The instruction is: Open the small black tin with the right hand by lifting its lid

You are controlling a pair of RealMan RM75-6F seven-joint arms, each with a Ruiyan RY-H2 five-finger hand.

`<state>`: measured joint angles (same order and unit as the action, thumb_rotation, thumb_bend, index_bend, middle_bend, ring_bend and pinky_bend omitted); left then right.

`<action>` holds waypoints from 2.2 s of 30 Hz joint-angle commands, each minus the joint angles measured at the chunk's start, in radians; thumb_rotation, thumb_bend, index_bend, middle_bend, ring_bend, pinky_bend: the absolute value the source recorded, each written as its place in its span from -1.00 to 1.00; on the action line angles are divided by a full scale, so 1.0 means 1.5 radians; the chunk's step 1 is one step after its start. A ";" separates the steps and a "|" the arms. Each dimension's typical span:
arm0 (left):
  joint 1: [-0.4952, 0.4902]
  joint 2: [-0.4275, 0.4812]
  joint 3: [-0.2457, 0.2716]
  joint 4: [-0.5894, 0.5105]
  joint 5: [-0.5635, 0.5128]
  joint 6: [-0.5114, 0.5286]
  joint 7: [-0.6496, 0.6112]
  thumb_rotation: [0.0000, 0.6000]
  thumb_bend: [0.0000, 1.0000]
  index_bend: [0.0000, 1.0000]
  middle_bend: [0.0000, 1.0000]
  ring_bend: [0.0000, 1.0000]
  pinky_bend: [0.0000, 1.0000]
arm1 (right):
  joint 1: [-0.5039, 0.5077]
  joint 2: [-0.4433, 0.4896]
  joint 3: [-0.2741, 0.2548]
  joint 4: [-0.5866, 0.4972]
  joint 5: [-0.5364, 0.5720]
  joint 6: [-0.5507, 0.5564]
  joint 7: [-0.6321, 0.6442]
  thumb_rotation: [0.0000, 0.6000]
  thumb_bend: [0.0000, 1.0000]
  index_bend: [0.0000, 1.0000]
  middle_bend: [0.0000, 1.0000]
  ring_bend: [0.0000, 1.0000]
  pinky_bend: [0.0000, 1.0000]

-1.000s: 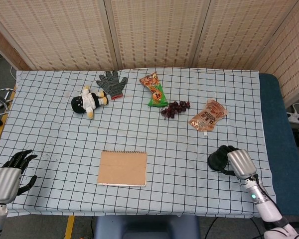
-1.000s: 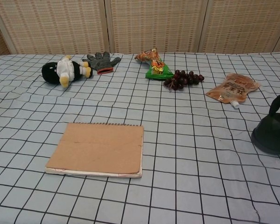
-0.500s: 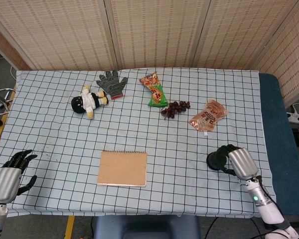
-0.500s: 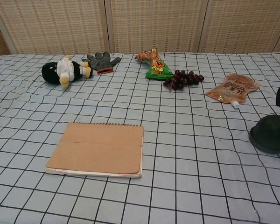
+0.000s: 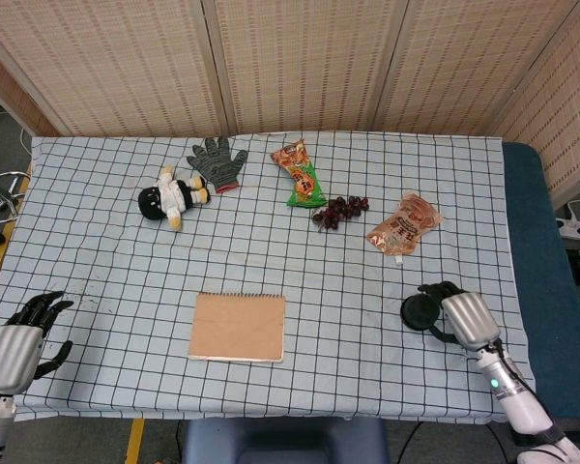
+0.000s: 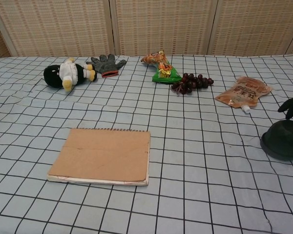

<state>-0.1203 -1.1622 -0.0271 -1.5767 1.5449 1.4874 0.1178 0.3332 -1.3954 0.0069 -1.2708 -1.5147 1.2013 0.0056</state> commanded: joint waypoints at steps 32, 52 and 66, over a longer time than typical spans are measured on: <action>0.000 0.002 0.000 -0.003 0.002 0.002 -0.001 1.00 -0.32 -0.53 -0.71 -0.71 -0.17 | -0.031 0.059 0.036 -0.035 0.069 0.036 -0.036 1.00 -0.73 0.14 0.00 -0.12 0.37; -0.001 0.001 0.000 -0.002 -0.002 -0.004 0.003 1.00 -0.32 -0.53 -0.71 -0.71 -0.17 | -0.026 0.106 0.008 -0.036 0.060 -0.038 0.038 1.00 -0.75 -0.73 -0.80 -1.00 -0.37; -0.001 0.001 0.005 0.001 -0.007 -0.012 0.009 1.00 -0.32 -0.53 -0.71 -0.71 -0.17 | -0.101 0.080 0.007 -0.048 -0.050 0.195 -0.009 1.00 -0.77 -0.90 -0.95 -1.00 -0.63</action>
<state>-0.1214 -1.1604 -0.0200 -1.5753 1.5345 1.4696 0.1315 0.2255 -1.2475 0.0189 -1.3640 -1.5310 1.3961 0.0482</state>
